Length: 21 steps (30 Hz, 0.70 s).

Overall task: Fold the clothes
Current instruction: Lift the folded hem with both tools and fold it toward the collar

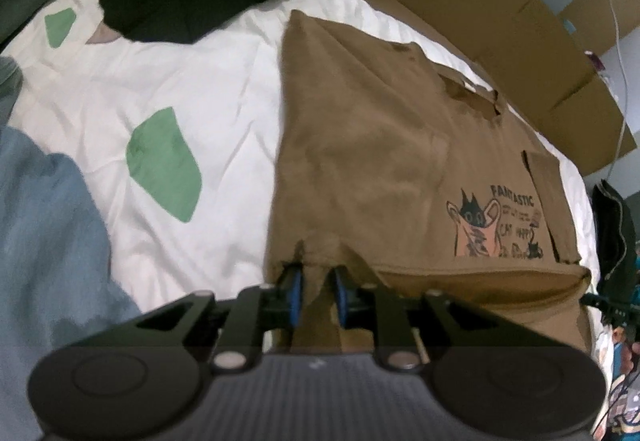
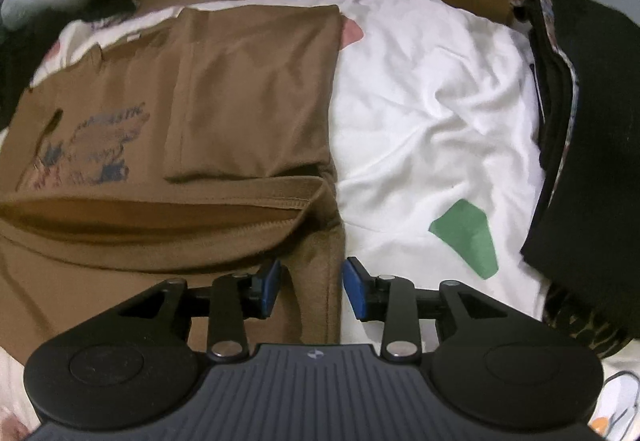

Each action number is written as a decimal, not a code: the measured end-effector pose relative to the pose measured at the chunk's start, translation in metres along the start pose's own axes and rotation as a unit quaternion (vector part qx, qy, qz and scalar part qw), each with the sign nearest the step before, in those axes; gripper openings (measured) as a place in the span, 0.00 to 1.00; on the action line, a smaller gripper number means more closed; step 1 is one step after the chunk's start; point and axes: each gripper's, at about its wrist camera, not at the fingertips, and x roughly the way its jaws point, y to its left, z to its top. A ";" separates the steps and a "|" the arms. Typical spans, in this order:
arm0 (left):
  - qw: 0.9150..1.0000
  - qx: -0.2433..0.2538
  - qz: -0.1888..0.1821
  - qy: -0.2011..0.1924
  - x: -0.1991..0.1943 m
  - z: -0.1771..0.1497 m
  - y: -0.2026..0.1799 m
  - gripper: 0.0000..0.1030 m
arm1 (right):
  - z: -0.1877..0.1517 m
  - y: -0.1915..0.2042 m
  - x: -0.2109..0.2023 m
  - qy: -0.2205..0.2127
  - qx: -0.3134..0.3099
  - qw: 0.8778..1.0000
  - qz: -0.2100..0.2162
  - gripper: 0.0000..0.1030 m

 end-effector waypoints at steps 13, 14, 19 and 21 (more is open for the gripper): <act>0.999 -0.013 -0.010 -0.037 -0.008 -0.003 0.000 0.07 | 0.019 0.006 0.016 -0.020 0.002 1.000 -0.013 0.20; 0.999 -0.020 -0.013 -0.039 -0.008 -0.002 0.003 0.07 | 0.018 0.005 0.015 -0.023 0.002 1.000 -0.014 0.12; 0.998 -0.044 -0.018 -0.038 -0.005 -0.003 0.012 0.05 | 0.019 -0.001 0.008 -0.036 0.011 0.999 -0.031 0.03; 0.998 -0.043 -0.016 -0.036 -0.004 -0.005 0.013 0.06 | 0.021 -0.002 0.009 -0.030 0.015 0.999 -0.026 0.03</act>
